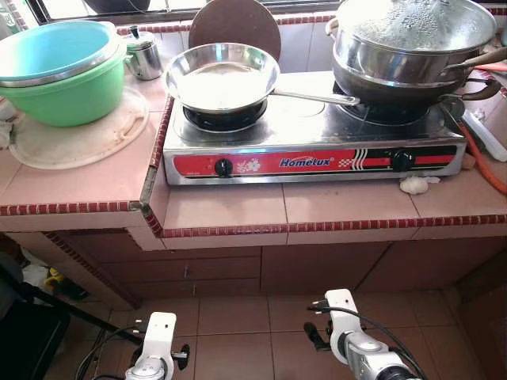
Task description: Kitchen organization
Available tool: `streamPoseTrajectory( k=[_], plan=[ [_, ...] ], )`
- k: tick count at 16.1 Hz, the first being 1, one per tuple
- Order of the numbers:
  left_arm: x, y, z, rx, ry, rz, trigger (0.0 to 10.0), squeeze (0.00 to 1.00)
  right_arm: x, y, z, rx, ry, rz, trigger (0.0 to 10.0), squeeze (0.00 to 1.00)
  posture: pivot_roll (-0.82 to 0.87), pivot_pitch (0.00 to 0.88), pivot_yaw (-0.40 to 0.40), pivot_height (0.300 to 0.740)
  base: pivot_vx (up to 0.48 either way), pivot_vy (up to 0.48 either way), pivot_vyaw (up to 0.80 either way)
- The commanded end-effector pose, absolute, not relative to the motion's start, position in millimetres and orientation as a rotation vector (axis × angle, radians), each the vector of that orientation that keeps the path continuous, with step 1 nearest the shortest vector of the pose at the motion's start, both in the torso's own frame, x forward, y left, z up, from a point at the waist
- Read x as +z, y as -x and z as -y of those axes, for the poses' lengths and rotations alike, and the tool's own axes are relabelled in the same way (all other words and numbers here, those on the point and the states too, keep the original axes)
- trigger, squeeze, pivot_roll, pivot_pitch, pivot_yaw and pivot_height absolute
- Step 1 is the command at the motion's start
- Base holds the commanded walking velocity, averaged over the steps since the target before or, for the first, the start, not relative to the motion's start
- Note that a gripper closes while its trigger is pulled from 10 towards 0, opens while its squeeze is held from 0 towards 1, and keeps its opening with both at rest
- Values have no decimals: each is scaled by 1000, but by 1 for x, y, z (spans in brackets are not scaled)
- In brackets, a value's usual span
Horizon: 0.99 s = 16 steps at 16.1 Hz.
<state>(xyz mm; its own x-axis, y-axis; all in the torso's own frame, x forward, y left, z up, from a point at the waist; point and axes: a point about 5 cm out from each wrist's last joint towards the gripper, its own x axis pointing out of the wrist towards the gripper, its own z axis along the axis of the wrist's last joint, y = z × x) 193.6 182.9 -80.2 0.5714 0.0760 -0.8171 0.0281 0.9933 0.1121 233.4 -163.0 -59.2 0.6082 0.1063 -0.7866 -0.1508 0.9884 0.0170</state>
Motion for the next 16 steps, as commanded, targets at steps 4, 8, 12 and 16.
streamPoseTrajectory(
  k=[4, 8, 12, 16],
  plan=[
    [-81, -192, -186, 22, -137, -982, 10000, 0, -63, -227, 167, 137, 51, -923, 10000, 0, -136, 96, 66, 740, 0, 0, 0],
    [-81, -193, -184, 12, -136, -980, 10000, 0, -64, -225, 166, 139, 52, -924, 10000, 0, -135, 95, 66, 740, 0, 0, 0],
    [-81, -193, -183, 8, -140, -980, 10000, 0, -65, -224, 166, 147, 74, -933, 10000, 0, -138, 96, 67, 740, 0, 0, 0],
    [-81, -193, -183, 8, -140, -980, 10000, 0, -65, -224, 166, 147, 74, -933, 10000, 0, -138, 96, 67, 740, 0, 0, 0]
  ],
)
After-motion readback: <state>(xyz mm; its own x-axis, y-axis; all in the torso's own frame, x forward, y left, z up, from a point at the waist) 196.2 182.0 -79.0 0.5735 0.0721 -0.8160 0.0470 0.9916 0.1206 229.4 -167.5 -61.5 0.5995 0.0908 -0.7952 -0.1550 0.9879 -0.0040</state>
